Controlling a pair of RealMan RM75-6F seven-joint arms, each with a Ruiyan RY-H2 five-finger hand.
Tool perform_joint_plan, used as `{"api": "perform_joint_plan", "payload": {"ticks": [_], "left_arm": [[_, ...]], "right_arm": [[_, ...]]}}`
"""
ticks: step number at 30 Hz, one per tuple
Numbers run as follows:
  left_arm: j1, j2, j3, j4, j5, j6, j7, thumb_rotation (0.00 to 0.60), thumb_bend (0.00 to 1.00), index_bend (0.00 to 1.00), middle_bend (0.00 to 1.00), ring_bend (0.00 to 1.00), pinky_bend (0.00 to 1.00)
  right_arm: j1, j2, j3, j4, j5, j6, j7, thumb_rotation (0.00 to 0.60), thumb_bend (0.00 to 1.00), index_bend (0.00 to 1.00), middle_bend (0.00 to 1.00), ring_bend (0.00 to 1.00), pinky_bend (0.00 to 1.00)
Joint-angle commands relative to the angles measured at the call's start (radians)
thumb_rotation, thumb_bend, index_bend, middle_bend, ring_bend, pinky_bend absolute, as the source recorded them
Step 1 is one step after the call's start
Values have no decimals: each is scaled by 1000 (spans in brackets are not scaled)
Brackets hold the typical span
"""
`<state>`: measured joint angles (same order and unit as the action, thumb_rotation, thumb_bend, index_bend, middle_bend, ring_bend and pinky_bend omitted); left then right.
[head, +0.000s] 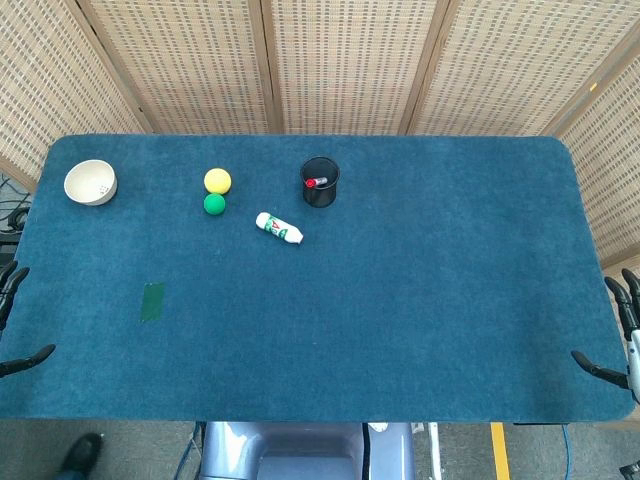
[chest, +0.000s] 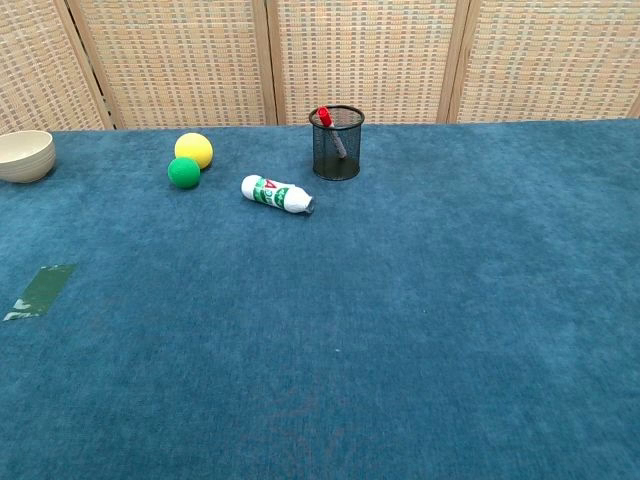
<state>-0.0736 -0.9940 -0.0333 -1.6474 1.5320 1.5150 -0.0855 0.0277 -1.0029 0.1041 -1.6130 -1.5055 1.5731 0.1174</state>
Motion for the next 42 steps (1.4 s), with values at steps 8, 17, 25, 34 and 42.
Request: {"api": "perform_joint_plan", "payload": {"ticks": [8,17,25,34,42], "left_arm": [[-5,2,2,2,-5,-16,-6,600,0,0,0,0,0],[-130,15,-42,6,-113,-247,-7,600,151,0,0,0,0],[-326,-13,-94,55,-266,-580,12,600,423,80,0,0,0],[-440,-161,-120,208,-421,-735,61,600,481,245,0,0,0],[-466,-228,-113,264,-449,-753,84,600,478,347,0,0,0]], "right_arm": [[-1,1,-1,-2,-1,1,3,600,53,45,0,0,0],[-2,9,3,-6,7,-2,19,600,53,46,0,0,0],[5,12,5,2,18,-21,40,600,53,45,0,0,0],[15,8,2,5,23,-46,39,600,56,45,0,0,0],[19,6,2,9,29,-57,41,600,55,46,0,0,0]]}}
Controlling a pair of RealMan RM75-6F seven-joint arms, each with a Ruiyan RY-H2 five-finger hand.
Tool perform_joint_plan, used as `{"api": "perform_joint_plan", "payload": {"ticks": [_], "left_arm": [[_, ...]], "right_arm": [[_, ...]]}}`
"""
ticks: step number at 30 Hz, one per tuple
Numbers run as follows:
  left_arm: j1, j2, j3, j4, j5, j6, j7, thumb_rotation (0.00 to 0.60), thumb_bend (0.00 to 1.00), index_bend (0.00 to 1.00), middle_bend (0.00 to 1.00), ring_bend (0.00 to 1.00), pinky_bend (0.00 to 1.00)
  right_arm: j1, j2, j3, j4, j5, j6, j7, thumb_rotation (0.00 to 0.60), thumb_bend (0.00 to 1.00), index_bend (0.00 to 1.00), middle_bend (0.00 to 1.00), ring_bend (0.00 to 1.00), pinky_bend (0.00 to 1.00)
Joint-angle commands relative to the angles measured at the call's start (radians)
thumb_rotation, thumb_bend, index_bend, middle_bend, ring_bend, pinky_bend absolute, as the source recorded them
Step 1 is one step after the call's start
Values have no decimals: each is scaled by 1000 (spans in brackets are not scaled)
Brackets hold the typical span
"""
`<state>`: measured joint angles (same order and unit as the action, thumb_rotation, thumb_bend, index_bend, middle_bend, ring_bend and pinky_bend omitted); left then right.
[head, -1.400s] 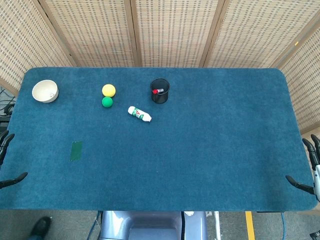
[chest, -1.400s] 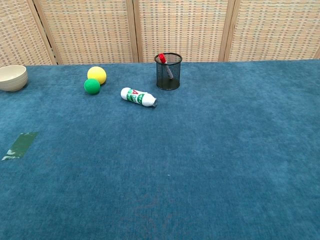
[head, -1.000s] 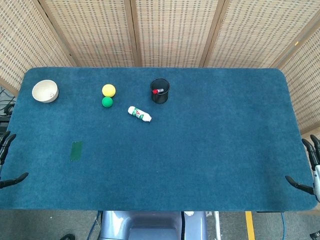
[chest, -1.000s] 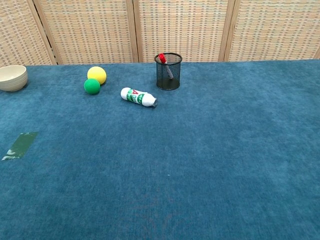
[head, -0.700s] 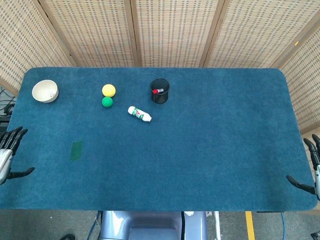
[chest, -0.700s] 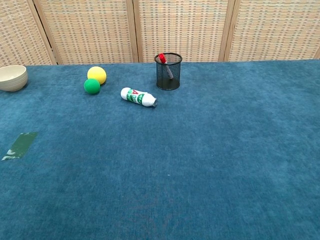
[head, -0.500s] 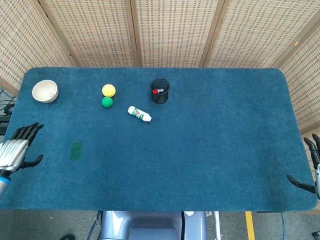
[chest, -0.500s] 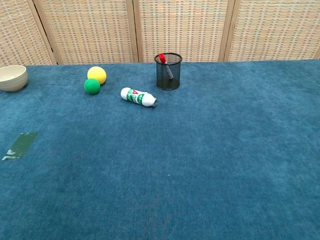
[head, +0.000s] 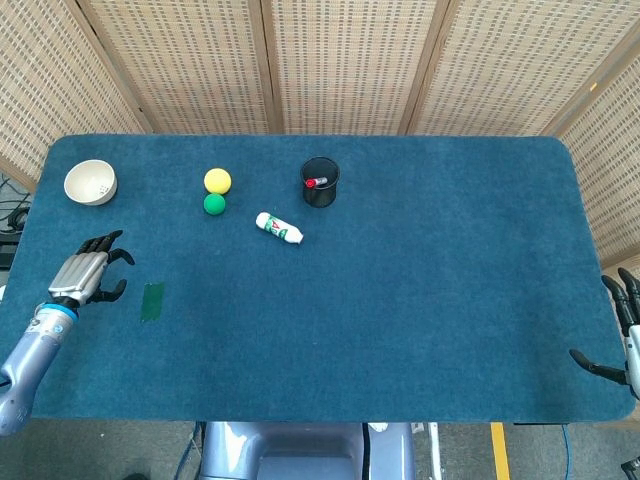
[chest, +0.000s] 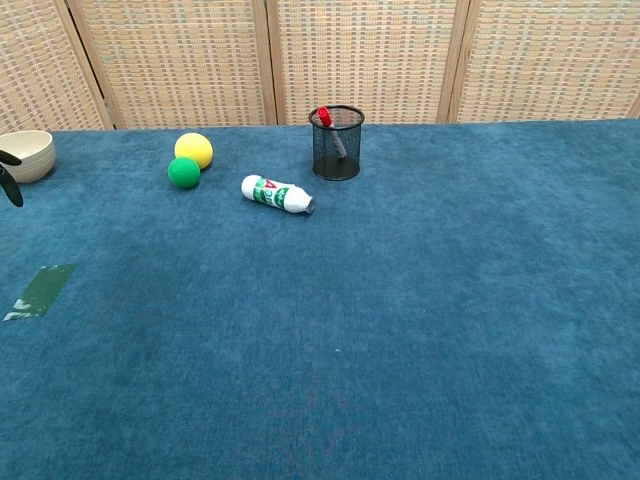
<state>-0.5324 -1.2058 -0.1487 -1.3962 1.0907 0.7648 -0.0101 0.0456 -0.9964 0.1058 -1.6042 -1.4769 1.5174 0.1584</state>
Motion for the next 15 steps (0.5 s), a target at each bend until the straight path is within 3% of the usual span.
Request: {"api": "perform_joint_plan", "payload": {"ticks": [1,15], "left_arm": [[-10,-24,3,19,-13,-7,11,600,478,347,0,0,0],[-92,-142,38,132,-111,-89,150,600,523,347,0,0,0]], "right_arm": [[2,-1,0,1,1,-3,0,600,55,46,0,0,0],[5,-1,-5,0,-2,-10,-1,600,53,54,0,0,0]]}}
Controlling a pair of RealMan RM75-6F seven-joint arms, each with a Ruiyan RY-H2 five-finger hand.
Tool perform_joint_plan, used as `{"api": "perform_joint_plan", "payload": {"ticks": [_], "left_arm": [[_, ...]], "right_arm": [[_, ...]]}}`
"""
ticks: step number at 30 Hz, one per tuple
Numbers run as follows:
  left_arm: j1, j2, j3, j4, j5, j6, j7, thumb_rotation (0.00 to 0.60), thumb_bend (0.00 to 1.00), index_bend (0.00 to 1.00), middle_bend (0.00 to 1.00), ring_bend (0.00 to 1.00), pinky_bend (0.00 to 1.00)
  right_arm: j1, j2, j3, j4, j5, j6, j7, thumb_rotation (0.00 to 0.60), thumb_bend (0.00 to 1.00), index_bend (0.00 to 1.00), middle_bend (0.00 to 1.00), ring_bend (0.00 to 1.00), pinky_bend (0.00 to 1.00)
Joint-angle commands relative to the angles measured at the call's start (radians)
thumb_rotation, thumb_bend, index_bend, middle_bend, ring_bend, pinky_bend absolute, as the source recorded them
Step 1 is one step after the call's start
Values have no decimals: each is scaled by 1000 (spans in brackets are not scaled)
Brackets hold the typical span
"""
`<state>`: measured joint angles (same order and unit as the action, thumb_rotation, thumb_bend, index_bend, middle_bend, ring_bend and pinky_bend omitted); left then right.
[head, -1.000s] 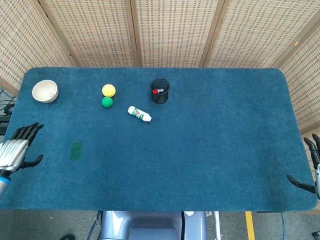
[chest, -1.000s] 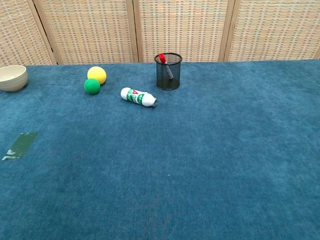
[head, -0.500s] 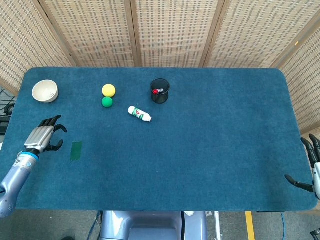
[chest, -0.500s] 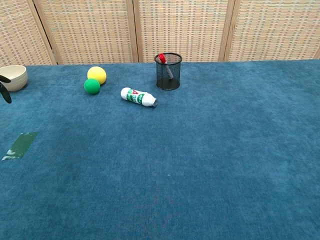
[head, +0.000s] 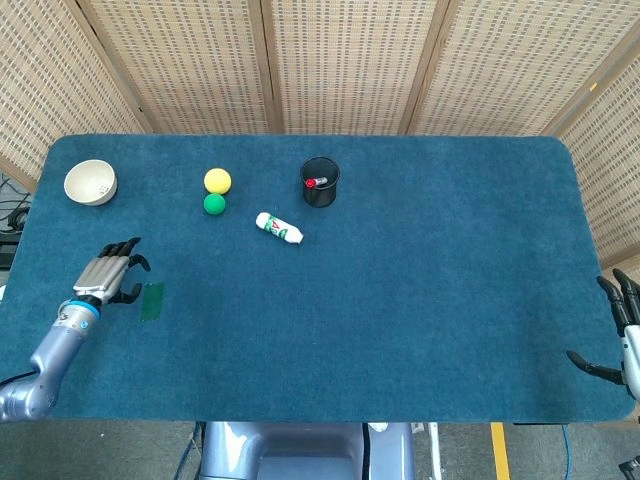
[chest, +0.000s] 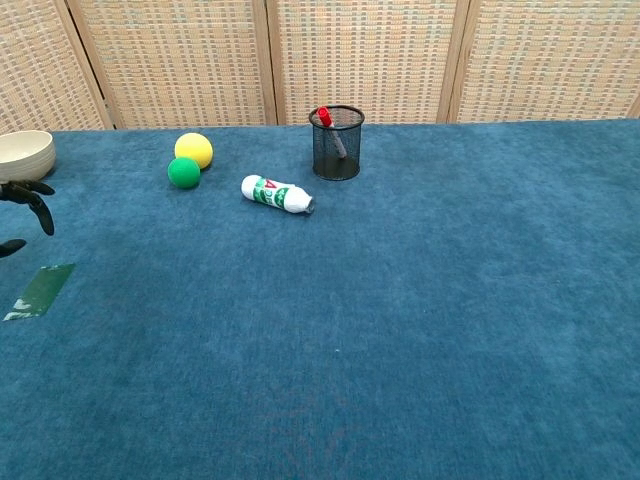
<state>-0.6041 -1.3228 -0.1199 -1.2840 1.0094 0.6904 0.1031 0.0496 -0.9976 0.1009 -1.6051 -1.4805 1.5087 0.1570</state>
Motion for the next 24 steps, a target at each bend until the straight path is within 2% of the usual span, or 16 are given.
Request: {"api": "perform_joint_plan", "payload": {"ticks": [1,11,24], "left_arm": [[-25,-31,10,22,-43,-16,48,600,525,347,0,0,0],[-60,-76,27,40,-147,-11,141,600,542,347,0,0,0],[-76,-99,43,47,-184,1,177,600,544,347,0,0,0]], "right_arm": [[1,0,0,2,2,-3,1,600,53,54,0,0,0],[4,0,1,8,9,-11,10,600,53,54,0,0,0],[4,2,2,10,12,-12,19,600,53,54,0,0,0]]}}
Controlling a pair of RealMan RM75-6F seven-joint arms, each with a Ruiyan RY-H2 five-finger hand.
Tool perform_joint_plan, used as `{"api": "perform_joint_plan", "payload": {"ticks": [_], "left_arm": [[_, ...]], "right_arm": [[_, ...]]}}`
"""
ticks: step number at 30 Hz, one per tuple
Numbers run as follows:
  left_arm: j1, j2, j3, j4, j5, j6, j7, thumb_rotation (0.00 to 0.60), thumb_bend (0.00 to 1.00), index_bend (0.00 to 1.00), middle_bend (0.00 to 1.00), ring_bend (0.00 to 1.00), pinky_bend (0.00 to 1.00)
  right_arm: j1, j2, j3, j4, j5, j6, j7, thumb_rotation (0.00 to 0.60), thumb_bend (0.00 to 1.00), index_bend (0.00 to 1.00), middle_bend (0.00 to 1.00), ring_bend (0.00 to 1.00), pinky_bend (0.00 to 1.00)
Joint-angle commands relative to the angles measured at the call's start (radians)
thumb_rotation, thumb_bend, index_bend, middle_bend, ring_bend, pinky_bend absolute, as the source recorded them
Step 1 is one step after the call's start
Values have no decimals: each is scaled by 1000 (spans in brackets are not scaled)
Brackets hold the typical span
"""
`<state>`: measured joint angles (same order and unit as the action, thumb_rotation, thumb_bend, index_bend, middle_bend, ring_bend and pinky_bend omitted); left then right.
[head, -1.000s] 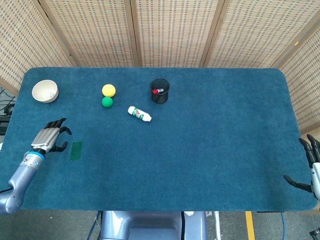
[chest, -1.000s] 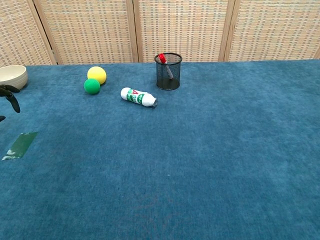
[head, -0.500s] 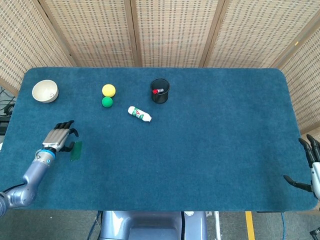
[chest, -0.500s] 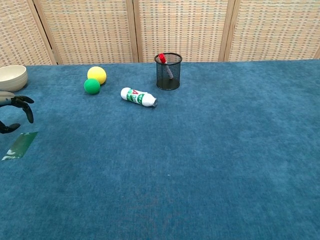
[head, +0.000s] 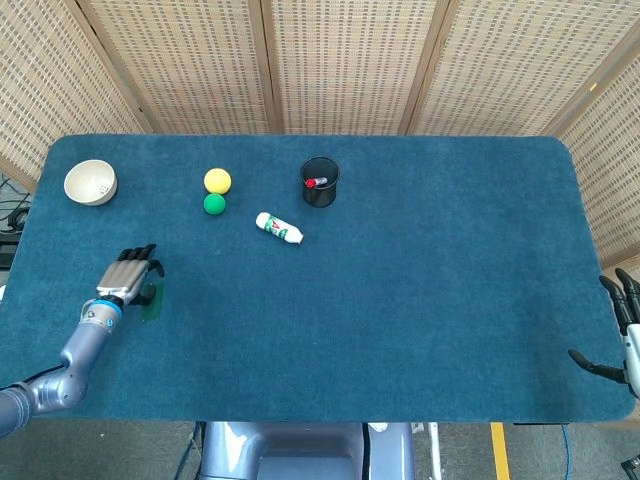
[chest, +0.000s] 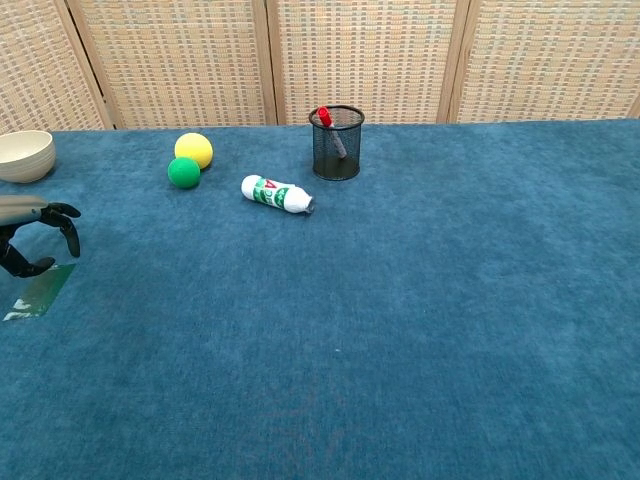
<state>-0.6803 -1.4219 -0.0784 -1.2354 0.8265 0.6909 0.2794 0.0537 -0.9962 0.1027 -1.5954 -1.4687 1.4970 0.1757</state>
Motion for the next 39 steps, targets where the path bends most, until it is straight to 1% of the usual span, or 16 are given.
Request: {"api": "perform_joint_plan", "payload": {"ticks": [1,14,24,31,35,39], "left_arm": [[0,1,3,-2,-2,1,2,600,545,347,0,0,0],[-6,-1,20,-4,-21,-4,16,600,546,347,0,0,0],[2,27,42,-53,-6,5,18,600,546,347,0,0,0],[-5,50,53,-86,-35,4,41,600,548,347,0,0,0],[-15,75,59,-121,-59,-9,52,600,552,348,0,0,0],[-15,114,62,-175,-51,-1,46,600,552,347,0,0,0]], "right_arm": [[0,0,0,0,0,0,1,600,53,54,0,0,0],[0,1,-1,0,-1,1,2,600,53,54,0,0,0],[-1,1,-1,-1,-1,3,2,600,55,54,0,0,0],[0,1,-1,0,0,2,4,600,53,54,0,0,0],[0,1,0,1,1,1,5,600,56,54,0,0,0],[0,1,0,0,0,2,5,600,55,54,0,0,0]]}}
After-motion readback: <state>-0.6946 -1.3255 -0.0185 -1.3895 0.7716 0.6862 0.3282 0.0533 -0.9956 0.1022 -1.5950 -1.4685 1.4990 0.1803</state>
